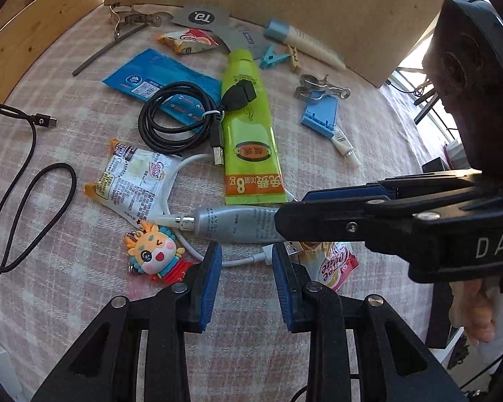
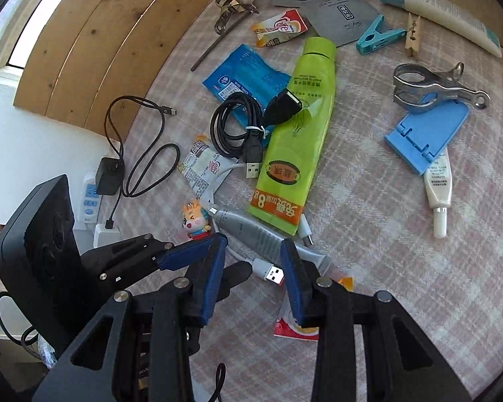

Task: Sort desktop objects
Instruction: 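Close the right gripper on the grey tube with the white cap, then lift the grey tube with the right gripper and release it into the tray, then grasp the Coffee-mate packet with the right gripper while the left grasps the tiger figurine, then carry the Coffee-mate packet and tiger figurine to the tray and open both grippers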

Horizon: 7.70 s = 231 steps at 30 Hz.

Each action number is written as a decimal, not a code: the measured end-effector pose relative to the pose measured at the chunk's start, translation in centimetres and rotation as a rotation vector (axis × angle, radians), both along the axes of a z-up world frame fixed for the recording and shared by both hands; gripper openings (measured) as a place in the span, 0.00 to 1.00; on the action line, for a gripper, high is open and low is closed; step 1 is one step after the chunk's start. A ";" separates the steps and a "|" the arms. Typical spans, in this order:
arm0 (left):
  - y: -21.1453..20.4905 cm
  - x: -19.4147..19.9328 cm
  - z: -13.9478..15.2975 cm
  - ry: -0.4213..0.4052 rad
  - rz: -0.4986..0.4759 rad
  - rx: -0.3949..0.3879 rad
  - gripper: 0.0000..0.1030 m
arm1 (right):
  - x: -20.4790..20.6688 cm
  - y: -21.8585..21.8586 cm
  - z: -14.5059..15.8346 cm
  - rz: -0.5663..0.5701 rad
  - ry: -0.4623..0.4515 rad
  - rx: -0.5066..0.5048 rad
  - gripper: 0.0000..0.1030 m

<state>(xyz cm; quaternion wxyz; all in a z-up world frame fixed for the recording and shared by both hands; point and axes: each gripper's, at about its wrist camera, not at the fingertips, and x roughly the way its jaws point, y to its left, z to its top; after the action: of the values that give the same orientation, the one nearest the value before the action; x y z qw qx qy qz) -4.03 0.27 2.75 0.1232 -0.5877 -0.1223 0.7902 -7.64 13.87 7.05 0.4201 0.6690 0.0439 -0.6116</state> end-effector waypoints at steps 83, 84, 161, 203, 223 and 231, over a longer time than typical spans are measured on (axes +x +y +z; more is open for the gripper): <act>7.3 -2.2 0.5 0.051 -0.030 0.118 0.09 | -3.2 7.1 -1.6 -0.232 -0.073 -0.091 0.25; 7.7 -2.1 1.0 0.059 -0.039 0.124 0.09 | -3.2 7.8 -0.9 -0.238 -0.057 -0.098 0.25; -1.8 0.1 -0.6 -0.068 0.264 -0.118 0.48 | 5.2 9.3 -0.2 -0.109 0.239 0.127 0.54; -4.7 1.4 -0.8 -0.018 0.289 -0.075 0.43 | 5.0 9.9 -2.0 -0.114 0.266 0.170 0.57; -6.2 3.4 -0.9 0.033 0.306 -0.133 0.24 | 4.0 8.5 -2.0 -0.058 0.363 0.162 0.38; -4.4 4.4 2.3 0.092 0.256 -0.094 0.24 | 4.5 11.1 1.7 -0.126 0.402 0.096 0.37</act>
<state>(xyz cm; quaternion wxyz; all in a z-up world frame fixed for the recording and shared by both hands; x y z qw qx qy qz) 0.36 -4.14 5.01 -0.0010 -0.5355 -0.1533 0.8305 -3.11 24.96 8.72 0.3314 0.5543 0.1138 -0.7549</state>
